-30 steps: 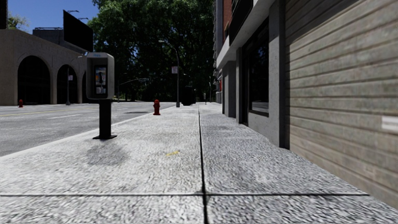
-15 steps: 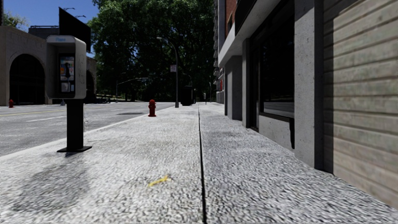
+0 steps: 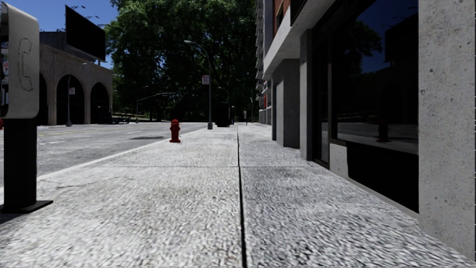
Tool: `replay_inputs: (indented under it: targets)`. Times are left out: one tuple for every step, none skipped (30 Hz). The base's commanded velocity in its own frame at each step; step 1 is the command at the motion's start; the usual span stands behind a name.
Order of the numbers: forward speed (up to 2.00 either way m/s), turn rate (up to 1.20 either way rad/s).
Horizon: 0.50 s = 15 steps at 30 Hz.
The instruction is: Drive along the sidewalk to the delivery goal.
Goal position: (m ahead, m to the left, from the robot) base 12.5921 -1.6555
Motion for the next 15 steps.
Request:
replay_inputs:
  targets:
    - [2.00,0.00]
    - [2.00,0.00]
    - [2.00,0.00]
    - [2.00,0.00]
    - [2.00,0.00]
    - [2.00,0.00]
    - [2.00,0.00]
    - [2.00,0.00]
    - [2.00,0.00]
    - [2.00,0.00]
    - [2.00,0.00]
    - [2.00,0.00]
    - [2.00,0.00]
    - [2.00,0.00]
    - [2.00,0.00]
